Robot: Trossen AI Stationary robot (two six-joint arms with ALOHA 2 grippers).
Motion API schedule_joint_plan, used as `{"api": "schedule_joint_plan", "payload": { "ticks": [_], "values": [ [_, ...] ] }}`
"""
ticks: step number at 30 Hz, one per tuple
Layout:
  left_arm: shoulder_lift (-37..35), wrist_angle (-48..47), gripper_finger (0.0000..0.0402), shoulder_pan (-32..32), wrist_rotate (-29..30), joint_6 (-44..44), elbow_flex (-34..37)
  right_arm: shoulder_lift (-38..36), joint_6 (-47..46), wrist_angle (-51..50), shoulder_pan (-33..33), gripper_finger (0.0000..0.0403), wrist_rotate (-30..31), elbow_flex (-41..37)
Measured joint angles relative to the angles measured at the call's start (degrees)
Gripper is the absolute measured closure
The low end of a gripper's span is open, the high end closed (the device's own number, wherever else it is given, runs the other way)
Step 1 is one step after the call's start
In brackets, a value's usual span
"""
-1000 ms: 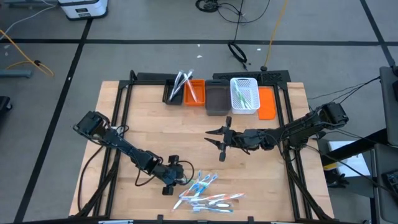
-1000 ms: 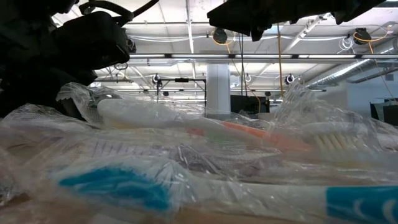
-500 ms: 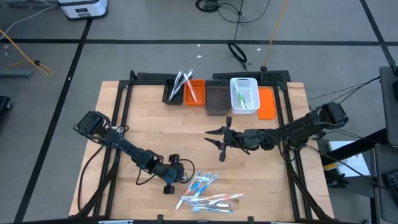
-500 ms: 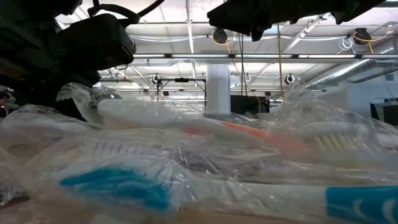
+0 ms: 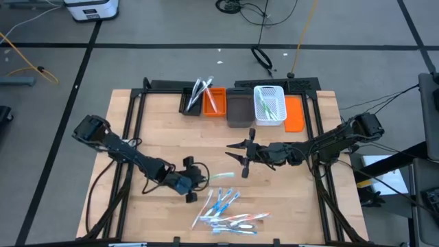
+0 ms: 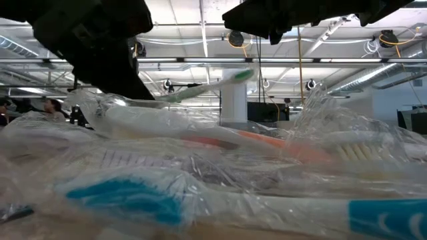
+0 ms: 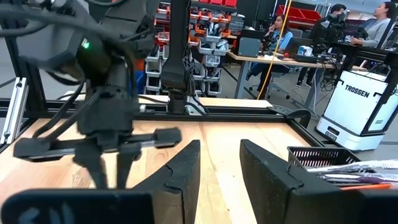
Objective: Pick & Place Toothbrushes
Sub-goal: Put the green toothbrush into the white bin
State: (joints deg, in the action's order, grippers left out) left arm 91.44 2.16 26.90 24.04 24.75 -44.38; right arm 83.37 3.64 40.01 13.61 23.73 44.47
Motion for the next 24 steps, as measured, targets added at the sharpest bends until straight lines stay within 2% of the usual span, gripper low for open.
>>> {"api": "schedule_joint_plan", "payload": {
  "ticks": [3,11,16,19,24],
  "values": [
    [-1.6,-1.5,0.0393,-0.6,2.3,-0.2,0.0,0.0,0.0,0.0,0.0,0.0298,0.0,0.0],
    [-5.7,-6.5,0.0387,-3.2,6.5,-0.2,-0.1,0.0,0.0,0.0,0.0,0.0298,0.0,0.0],
    [-9.3,-10.2,0.0389,-4.9,11.4,-0.2,-0.1,0.0,0.0,0.0,0.0,0.0298,0.0,0.0],
    [-11.6,-10.5,0.038,-5.9,14.3,-0.4,-0.1,0.0,0.0,0.0,0.0,0.0298,0.0,0.0],
    [-15.1,-7.8,0.0394,-7.2,17.5,-4.4,-0.1,0.0,0.0,0.0,0.0,0.0298,0.0,0.0]
  ]
}}
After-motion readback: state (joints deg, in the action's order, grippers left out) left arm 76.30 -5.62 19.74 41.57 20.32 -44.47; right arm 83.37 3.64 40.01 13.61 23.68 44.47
